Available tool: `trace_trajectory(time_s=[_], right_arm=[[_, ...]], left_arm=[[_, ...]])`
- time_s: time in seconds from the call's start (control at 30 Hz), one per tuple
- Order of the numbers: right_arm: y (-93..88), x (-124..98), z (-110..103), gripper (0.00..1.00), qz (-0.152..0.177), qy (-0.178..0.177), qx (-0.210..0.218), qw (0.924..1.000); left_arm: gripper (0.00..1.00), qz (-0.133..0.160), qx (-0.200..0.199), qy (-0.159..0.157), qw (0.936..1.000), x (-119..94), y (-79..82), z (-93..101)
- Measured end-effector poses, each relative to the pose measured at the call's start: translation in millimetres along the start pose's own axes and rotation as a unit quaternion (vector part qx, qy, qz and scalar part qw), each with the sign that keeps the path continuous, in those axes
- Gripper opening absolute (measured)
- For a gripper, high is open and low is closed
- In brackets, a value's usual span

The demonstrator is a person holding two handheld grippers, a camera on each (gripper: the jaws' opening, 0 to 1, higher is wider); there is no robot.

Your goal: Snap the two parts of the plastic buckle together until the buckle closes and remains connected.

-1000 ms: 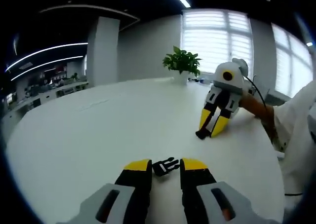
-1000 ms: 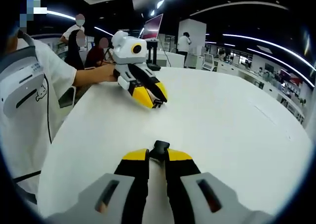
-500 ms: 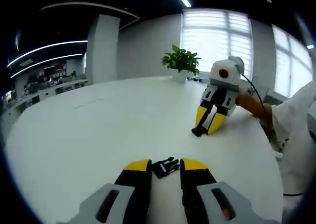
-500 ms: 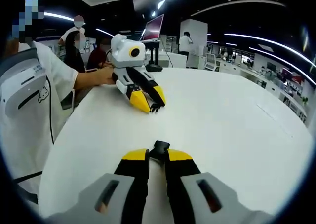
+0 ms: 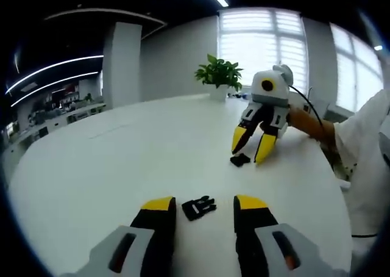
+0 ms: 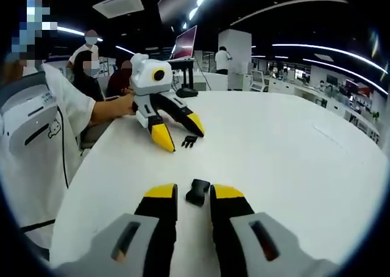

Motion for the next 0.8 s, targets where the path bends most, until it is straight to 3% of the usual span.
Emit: trace_trajectory(time_s=[0.23, 0.47, 0.8], right_arm=[[2.1, -4.7, 4.9, 0.32, 0.034, -0.060, 0.072, 0.9950], [-1.3, -6.0, 2.5, 0.35, 0.027, -0.101, 0.076, 0.9916], [-6.9, -0.8, -0.8, 0.33, 0.017, -0.119, 0.102, 0.9875]], left_arm=[[0.49, 0.000, 0.017, -0.019, 0.9997, -2.7, 6.8, -2.2], [0.48, -0.006, 0.032, -0.062, 0.9975, -3.9, 3.9, -3.3], [0.42, -0.010, 0.031, -0.087, 0.9957, -1.5, 1.3, -10.6]])
Point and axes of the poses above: the point that each gripper's makers call its tool centre point, and the gripper's own axes: x roughly forward along the fingers, z roughly to its right, y roughly out of its top, the point moved 3 cm from there along -x, roughly backward along the fingers, and after that the axes turned 3 degrees about -x, right-handed, at the moved point
